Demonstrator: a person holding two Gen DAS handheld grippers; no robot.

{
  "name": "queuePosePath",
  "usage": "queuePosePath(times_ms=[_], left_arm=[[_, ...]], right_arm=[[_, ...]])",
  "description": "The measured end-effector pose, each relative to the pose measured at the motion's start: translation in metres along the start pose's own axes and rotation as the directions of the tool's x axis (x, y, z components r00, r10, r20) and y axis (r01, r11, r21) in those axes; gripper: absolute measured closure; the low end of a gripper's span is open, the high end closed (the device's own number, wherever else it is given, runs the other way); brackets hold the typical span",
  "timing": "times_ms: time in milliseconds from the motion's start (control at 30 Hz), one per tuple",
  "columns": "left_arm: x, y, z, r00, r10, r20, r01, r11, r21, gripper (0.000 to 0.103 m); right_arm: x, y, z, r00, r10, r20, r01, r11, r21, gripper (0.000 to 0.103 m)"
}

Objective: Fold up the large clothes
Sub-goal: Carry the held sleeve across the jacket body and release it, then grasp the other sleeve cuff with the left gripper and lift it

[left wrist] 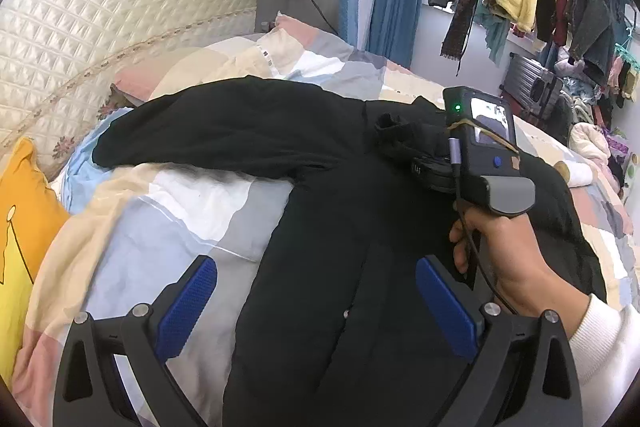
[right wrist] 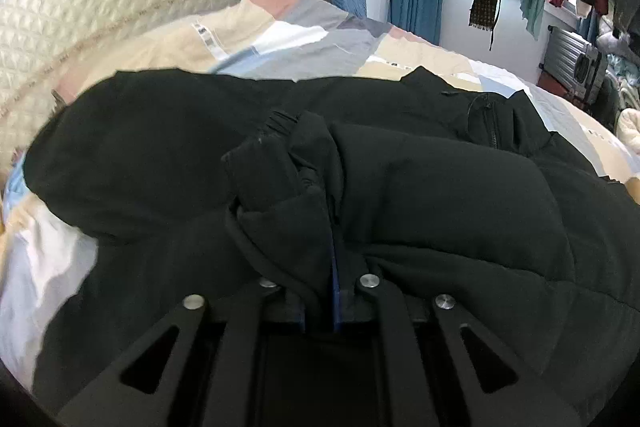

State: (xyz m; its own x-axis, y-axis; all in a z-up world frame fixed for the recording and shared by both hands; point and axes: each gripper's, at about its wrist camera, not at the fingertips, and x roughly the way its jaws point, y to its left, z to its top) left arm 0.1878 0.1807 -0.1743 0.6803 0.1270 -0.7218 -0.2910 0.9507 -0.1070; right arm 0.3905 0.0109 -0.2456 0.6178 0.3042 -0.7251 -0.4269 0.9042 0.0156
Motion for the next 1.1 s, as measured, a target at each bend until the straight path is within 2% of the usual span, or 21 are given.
queuePosePath(times_ms=[33,133,167,200,267,433,700,933,1100], left_arm=[[-0.001,0.000,0.001,1.000,-0.001,0.003,0.001,1.000,0.000,0.002],[-0.011,0.000,0.004,1.000,-0.018,0.011,0.019,1.000,-0.011,0.002],[-0.015,0.000,0.005,0.999,-0.029,0.014,0.029,0.999,-0.014,0.002],[-0.020,-0.001,0.005,0.999,-0.034,0.016,0.034,0.999,-0.014,0.002],[-0.030,-0.002,0.007,0.999,-0.033,0.024,0.033,0.999,-0.012,0.002],[-0.062,-0.001,0.012,0.998,-0.033,0.052,0.035,0.999,-0.029,0.002],[-0.130,-0.017,0.020,0.992,-0.029,0.124,0.030,1.000,-0.003,0.002],[-0.197,-0.043,0.018,0.978,-0.044,0.202,0.032,0.997,0.063,0.002],[-0.232,-0.058,0.008,0.970,-0.073,0.233,0.053,0.994,0.094,0.002]], right_arm=[[-0.004,-0.002,0.000,1.000,0.017,-0.005,-0.017,1.000,0.011,0.086],[-0.014,-0.001,-0.005,0.997,0.069,-0.026,-0.068,0.997,0.045,0.070],[-0.015,0.003,-0.006,0.996,0.079,-0.029,-0.078,0.996,0.048,0.057],[-0.022,0.004,-0.008,0.995,0.096,-0.026,-0.094,0.994,0.053,0.038],[-0.036,0.007,-0.012,0.991,0.130,-0.010,-0.129,0.990,0.059,0.023],[-0.084,0.003,-0.014,0.990,0.143,0.016,-0.144,0.987,0.076,0.023],[-0.197,-0.025,-0.007,0.989,0.096,0.110,-0.109,0.986,0.124,0.021],[-0.289,-0.034,-0.018,0.976,0.097,0.197,-0.124,0.984,0.128,0.018],[-0.346,-0.037,-0.037,0.962,0.096,0.254,-0.129,0.985,0.118,0.016]])
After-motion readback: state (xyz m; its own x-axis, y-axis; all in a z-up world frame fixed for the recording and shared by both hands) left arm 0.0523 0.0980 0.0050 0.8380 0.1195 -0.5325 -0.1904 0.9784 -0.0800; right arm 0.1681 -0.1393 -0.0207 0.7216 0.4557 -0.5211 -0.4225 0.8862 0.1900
